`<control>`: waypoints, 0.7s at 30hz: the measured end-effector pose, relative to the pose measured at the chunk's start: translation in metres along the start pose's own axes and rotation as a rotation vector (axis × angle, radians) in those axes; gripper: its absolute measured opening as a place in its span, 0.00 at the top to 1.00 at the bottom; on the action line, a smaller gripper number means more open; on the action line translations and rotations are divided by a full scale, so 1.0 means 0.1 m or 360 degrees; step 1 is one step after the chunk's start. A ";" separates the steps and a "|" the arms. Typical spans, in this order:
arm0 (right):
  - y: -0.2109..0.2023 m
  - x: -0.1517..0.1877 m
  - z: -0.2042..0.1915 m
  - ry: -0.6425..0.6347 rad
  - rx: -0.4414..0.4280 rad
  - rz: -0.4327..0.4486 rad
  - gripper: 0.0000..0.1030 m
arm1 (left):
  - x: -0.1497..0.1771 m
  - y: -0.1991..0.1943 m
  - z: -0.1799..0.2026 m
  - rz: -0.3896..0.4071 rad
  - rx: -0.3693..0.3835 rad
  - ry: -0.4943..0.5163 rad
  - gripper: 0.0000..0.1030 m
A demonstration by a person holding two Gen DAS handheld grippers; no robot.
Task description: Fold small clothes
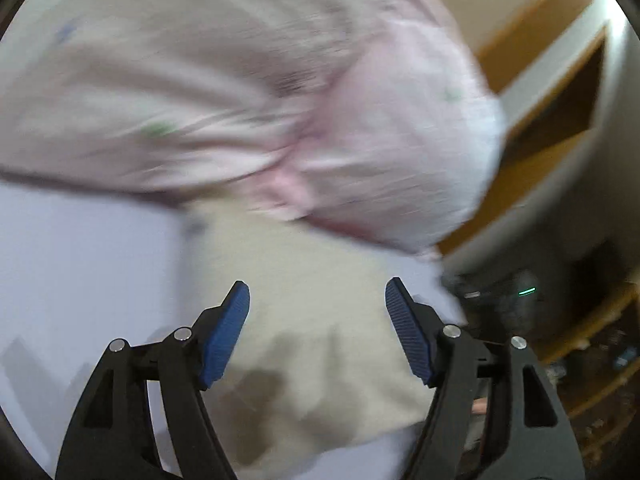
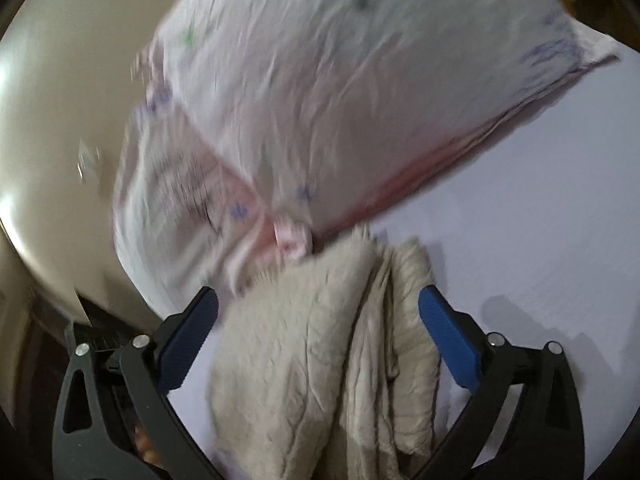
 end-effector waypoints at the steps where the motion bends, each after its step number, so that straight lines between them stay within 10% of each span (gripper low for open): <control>1: 0.05 0.04 -0.05 -0.0051 0.0022 -0.0037 0.19 | 0.05 0.01 -0.11 -0.0035 -0.0029 -0.0024 0.31; 3: 0.15 0.13 -0.14 -0.0171 0.0097 -0.0094 0.26 | 0.19 0.03 -0.28 -0.0096 -0.0050 -0.0075 0.31; 6: 0.29 0.19 -0.16 -0.0278 0.0252 -0.0105 0.82 | 0.29 0.05 -0.35 -0.0130 -0.0072 -0.0083 0.31; 11: 0.21 0.02 0.00 -0.0267 0.0476 0.0097 0.83 | 0.36 0.07 -0.15 -0.0167 -0.0086 0.0029 0.22; 14: 0.22 0.05 0.08 -0.0187 0.0487 0.0051 0.67 | 0.36 0.16 -0.09 -0.0194 -0.0082 0.0035 0.22; 16: 0.11 0.05 0.12 -0.0093 0.0484 0.0067 0.24 | 0.40 0.22 -0.07 -0.0225 -0.0083 0.0018 0.21; 18: 0.03 0.06 0.18 -0.0035 0.0487 0.0060 0.04 | 0.43 0.23 -0.12 -0.0243 -0.0087 0.0011 0.19; 21: 0.16 0.12 0.24 0.0052 0.0396 -0.0105 0.04 | 0.47 0.36 -0.12 -0.0277 -0.0083 -0.0009 0.19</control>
Point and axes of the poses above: each gripper's, at about its wrist camera, not at the fingertips, and y roughly the way its jaws point, z to its right, x to its underside, the point moved 5 cm from there along y, roughly the way its jaws point, and after that the axes turned 1 degree about -y, right-handed, at the moved point
